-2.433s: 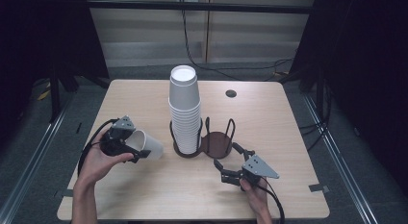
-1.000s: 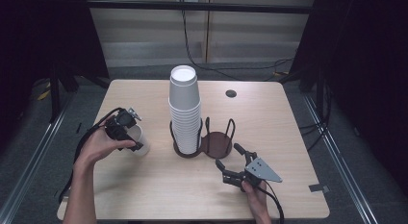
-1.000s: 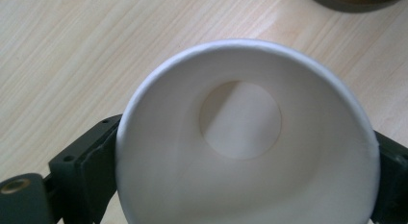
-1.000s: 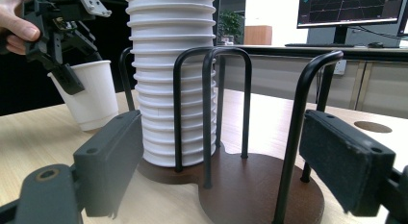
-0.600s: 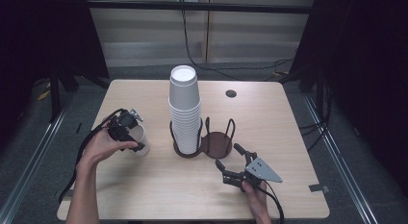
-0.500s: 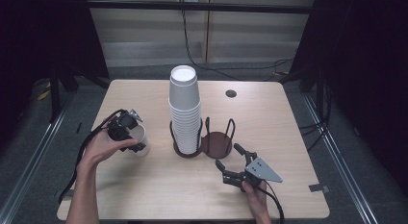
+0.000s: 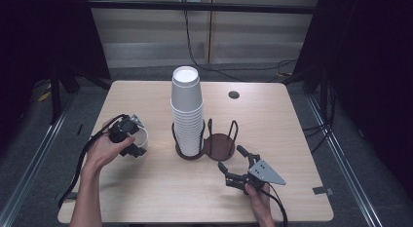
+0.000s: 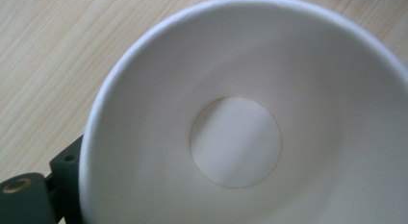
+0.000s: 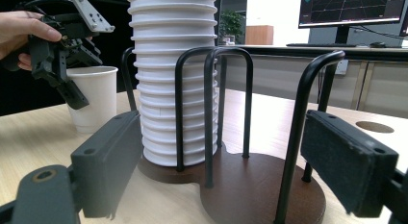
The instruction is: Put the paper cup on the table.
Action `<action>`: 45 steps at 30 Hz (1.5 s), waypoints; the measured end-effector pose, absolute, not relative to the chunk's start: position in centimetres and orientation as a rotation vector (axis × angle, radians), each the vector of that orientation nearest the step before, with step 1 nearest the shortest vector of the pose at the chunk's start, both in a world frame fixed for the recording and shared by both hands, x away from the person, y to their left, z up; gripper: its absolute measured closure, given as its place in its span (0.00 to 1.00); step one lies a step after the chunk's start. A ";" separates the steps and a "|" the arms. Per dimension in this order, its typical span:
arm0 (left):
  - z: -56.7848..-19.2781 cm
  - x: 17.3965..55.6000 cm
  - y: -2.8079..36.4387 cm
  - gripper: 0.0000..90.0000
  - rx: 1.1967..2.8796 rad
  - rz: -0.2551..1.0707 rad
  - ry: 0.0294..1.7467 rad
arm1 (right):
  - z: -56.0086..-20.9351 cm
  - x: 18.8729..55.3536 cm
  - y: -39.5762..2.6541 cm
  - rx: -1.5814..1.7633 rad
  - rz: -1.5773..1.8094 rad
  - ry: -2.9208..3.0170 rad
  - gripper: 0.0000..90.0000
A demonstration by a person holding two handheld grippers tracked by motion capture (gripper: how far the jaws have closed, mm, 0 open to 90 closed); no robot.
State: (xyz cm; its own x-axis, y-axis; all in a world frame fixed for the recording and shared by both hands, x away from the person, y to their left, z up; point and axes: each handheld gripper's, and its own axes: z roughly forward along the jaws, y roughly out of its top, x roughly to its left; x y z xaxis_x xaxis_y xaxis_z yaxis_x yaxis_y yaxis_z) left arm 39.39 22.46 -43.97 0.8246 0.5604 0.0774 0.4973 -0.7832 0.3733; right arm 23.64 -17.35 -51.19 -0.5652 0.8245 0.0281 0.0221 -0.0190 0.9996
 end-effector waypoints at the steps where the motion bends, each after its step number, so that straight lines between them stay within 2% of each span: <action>1: -44.0 39.3 22.6 0.07 2.665 0.267 0.801 | -51.2 23.6 -17.4 0.893 1.650 1.638 0.15; 6: -44.2 38.8 23.4 0.08 2.662 0.280 0.798 | -51.2 23.6 -17.4 0.894 1.651 1.639 0.15; 8: -44.1 38.3 23.5 0.12 2.669 0.305 0.791 | -51.2 23.6 -17.3 0.896 1.649 1.636 0.15; 21: -44.6 37.6 25.2 0.14 2.609 0.335 0.813 | -51.2 23.6 -17.3 0.894 1.649 1.636 0.15; 32: -45.3 37.4 26.3 0.14 2.581 0.290 0.833 | -51.2 23.6 -17.4 0.892 1.650 1.637 0.15; 36: -45.9 37.1 26.8 0.18 2.582 0.278 0.829 | -51.2 23.6 -17.4 0.892 1.650 1.638 0.15; 45: -46.6 35.4 29.3 0.18 2.380 0.240 0.897 | -51.2 23.6 -17.4 0.890 1.653 1.640 0.15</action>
State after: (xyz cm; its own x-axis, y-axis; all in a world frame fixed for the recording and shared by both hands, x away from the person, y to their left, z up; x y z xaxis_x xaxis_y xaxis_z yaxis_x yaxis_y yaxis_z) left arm 35.40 29.26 -46.63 0.7579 0.6515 -0.0341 0.5474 -0.6066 0.5766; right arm 23.62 -17.36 -51.19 -0.5676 0.8229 0.0276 0.0212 -0.0190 0.9996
